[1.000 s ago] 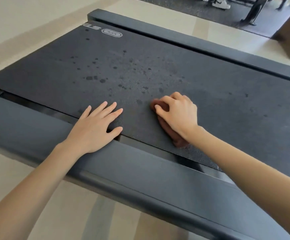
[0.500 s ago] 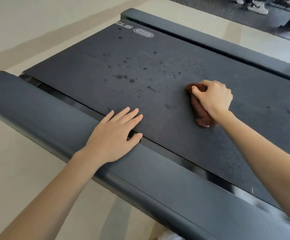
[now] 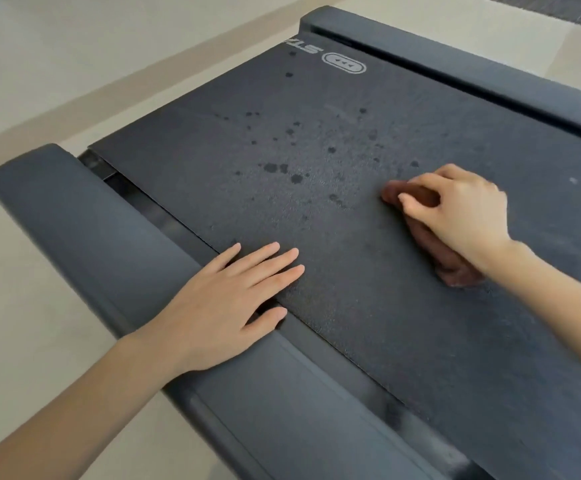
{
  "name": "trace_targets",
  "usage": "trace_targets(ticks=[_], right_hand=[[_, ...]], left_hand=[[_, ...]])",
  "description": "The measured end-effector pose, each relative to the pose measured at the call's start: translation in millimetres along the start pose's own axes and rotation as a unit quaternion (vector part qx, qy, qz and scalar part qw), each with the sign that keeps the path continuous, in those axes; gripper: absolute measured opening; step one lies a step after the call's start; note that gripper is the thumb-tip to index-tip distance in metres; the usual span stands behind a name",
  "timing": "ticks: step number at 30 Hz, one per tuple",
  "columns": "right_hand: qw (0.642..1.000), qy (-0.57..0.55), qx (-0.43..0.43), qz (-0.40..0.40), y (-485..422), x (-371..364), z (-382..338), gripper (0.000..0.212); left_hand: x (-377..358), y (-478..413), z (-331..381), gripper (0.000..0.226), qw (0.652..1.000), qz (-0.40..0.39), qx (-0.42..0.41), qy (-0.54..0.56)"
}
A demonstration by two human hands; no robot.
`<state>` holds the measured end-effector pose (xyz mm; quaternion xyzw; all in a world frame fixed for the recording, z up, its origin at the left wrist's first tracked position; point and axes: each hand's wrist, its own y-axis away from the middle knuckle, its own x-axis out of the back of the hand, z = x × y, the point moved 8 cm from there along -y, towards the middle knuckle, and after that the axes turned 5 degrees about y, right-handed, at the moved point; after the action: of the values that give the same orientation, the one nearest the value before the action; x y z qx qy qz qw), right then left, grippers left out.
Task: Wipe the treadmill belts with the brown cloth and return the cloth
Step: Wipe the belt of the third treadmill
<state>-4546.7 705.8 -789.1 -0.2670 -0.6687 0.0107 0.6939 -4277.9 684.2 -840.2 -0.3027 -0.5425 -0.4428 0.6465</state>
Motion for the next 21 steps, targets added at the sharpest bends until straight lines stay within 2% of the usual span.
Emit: trace_targets(ticks=[2, 4, 6, 9, 11, 12, 14, 18, 21], right_hand=[[0.999, 0.019, -0.043, 0.001, -18, -7, 3, 0.032], [1.000, 0.023, -0.016, 0.010, -11, -10, -28, 0.030], [0.999, -0.030, 0.035, 0.027, 15, -3, -76, 0.025], [0.977, -0.131, 0.167, 0.017, 64, 13, -135, 0.021], [0.953, -0.169, 0.249, 0.012, 83, 23, -141, 0.020], [0.950, -0.166, 0.263, 0.011, 82, 24, -131, 0.022], [0.964, -0.102, 0.244, 0.011, 60, 17, -101, 0.029], [0.997, -0.033, 0.066, 0.003, -17, -12, -46, 0.031], [1.000, -0.001, 0.022, -0.001, -34, -25, -69, 0.032]], left_hand=[[4, 0, -4, 0.058, 1.000, -0.004, -0.005, -0.015], [9, 1, -13, 0.056, 0.999, -0.001, 0.015, -0.030], [13, -1, -23, 0.056, 0.998, -0.007, 0.036, -0.046], [15, -4, -36, 0.054, 0.998, -0.033, 0.041, -0.042], [17, -7, -41, 0.053, 0.998, -0.038, 0.029, -0.051], [18, -8, -43, 0.052, 0.997, -0.036, 0.022, -0.058], [20, -10, -53, 0.053, 0.997, -0.031, 0.014, -0.069], [23, -7, -96, 0.054, 0.996, -0.004, 0.050, -0.076], [27, -11, -129, 0.053, 0.993, 0.022, 0.110, 0.026]])
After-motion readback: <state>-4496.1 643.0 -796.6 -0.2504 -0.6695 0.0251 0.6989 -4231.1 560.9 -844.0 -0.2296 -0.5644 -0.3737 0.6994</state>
